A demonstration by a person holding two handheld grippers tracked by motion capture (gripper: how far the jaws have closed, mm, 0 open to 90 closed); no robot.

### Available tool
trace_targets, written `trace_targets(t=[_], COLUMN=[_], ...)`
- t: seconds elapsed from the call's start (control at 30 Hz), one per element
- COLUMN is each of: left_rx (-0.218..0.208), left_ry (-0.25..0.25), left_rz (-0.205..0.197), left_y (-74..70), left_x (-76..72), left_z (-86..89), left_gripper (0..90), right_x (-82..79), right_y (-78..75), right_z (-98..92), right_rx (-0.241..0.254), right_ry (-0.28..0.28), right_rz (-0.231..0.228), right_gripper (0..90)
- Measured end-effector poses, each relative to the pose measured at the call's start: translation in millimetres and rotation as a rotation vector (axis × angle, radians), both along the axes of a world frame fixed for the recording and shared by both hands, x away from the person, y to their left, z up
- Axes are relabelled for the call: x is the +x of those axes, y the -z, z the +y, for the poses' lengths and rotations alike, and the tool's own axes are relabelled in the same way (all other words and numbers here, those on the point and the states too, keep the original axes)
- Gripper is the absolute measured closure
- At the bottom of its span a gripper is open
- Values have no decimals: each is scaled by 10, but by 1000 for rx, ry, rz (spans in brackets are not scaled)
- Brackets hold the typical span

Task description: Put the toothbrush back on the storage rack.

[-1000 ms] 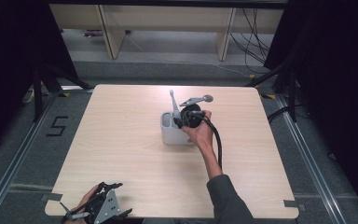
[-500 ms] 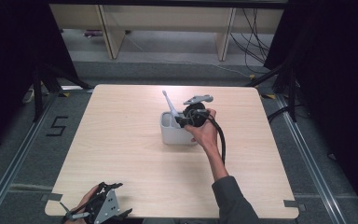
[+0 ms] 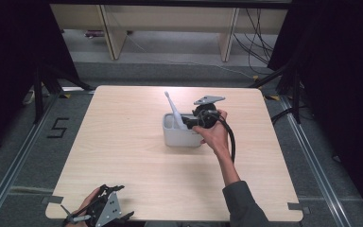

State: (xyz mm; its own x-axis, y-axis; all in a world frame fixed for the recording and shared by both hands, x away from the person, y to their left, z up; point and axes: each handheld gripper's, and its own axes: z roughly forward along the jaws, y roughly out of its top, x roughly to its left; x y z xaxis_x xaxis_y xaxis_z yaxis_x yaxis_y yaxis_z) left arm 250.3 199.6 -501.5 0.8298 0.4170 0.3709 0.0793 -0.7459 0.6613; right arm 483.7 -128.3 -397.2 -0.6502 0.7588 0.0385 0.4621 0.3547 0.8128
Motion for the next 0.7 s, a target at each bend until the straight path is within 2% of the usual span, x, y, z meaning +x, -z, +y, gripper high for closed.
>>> trace_targets(t=[0.03,0.07,0.13,0.23,0.27,0.3,0.37,0.4,0.43,0.5,0.53,0.57,0.6,0.63,0.67,0.7], left_rx=[0,-1,0,0,-1,0,-11,-11,-8,1,4,-7,3,3,8,8], left_ry=[0,0,-1,-1,-2,-3,-4,-6,-8,-8,-7,-8,-12,-12,-12,-12], left_rz=[0,0,-1,0,-1,-2,-7,-6,-3,4,2,-2,-9,-9,-17,-17], left_y=[0,0,0,-1,-1,-2,3,3,-1,-8,-10,0,-2,-2,3,3], left_x=[0,1,1,0,0,0,-1,0,-2,-1,0,0,3,3,7,7], left_z=[0,1,1,1,1,1,1,1,3,5,6,1,2,2,3,3], left_gripper=[153,153,153,153,153,154,153,153,153,154,153,153,154,154,154,153], right_x=[5,-32,-38,-108,-109,-126,-181,-180,-204,-227,-256,-262,-268,-283,-295,-309], right_y=[2,-22,-28,-47,-54,-42,-53,-46,-49,-53,-59,-60,-63,-62,-75,-66], right_z=[-17,-21,-48,-61,-87,-91,-110,-129,-142,-177,-184,-196,-214,-217,-235,-235], right_rx=[-7,6,8,25,8,19,24,24,30,29,45,49,39,54,38,47], right_ry=[-7,18,4,20,4,9,17,0,6,-2,14,9,6,8,14,25], right_rz=[-20,9,-15,5,-15,-29,-7,-30,-22,-39,-23,-28,-46,-30,-36,-29], right_gripper=[439,430,405,385,380,374,365,363,363,358,357,357,356,355,354,353])
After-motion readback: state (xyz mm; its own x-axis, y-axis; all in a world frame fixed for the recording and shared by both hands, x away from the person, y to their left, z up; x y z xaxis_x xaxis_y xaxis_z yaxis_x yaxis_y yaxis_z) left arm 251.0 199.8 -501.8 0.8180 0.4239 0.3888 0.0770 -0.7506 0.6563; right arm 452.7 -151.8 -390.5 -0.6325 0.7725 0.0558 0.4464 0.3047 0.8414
